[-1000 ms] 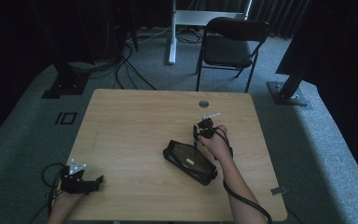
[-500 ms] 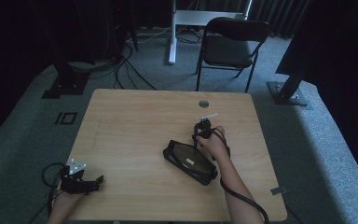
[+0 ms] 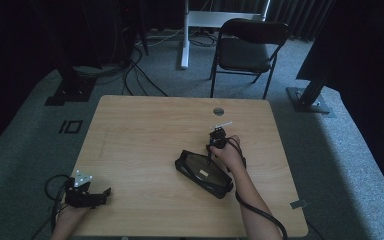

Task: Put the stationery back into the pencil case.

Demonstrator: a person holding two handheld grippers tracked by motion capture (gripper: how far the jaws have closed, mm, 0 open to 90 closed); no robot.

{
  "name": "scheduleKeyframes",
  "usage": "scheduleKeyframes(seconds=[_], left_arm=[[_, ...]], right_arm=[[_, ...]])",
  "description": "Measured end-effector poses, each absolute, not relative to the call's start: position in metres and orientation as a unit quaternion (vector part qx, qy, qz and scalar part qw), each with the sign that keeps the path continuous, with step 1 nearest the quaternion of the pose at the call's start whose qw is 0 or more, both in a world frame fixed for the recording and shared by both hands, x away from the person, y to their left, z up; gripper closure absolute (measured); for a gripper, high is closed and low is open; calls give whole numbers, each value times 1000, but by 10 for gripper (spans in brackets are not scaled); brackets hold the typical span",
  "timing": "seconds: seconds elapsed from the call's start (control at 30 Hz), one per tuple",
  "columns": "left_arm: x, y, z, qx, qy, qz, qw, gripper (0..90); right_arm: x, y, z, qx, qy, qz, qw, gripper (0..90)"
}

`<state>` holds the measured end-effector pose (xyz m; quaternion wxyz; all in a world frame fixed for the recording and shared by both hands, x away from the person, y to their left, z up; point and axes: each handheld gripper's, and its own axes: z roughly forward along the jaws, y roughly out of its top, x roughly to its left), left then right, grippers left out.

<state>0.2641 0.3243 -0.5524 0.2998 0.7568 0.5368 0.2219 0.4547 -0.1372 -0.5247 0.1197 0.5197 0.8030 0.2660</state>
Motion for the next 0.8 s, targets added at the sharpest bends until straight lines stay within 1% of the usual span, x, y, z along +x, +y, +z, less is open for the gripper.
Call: scheduleKeyframes(seconds=[0.23, 0.3, 0.4, 0.63, 0.8], left_arm=[[264, 324, -552, 757, 537, 222, 300, 2], [264, 324, -552, 757, 537, 222, 300, 2], [264, 324, -552, 757, 537, 222, 300, 2], [264, 324, -552, 757, 537, 222, 300, 2], [264, 324, -552, 757, 537, 222, 300, 2]], right_arm=[[454, -136, -524, 520, 804, 268, 107, 721], [453, -134, -525, 513, 808, 272, 101, 755], [452, -132, -525, 505, 813, 272, 96, 783], [453, -130, -523, 503, 815, 267, 102, 791], [454, -134, -514, 505, 811, 276, 106, 791]])
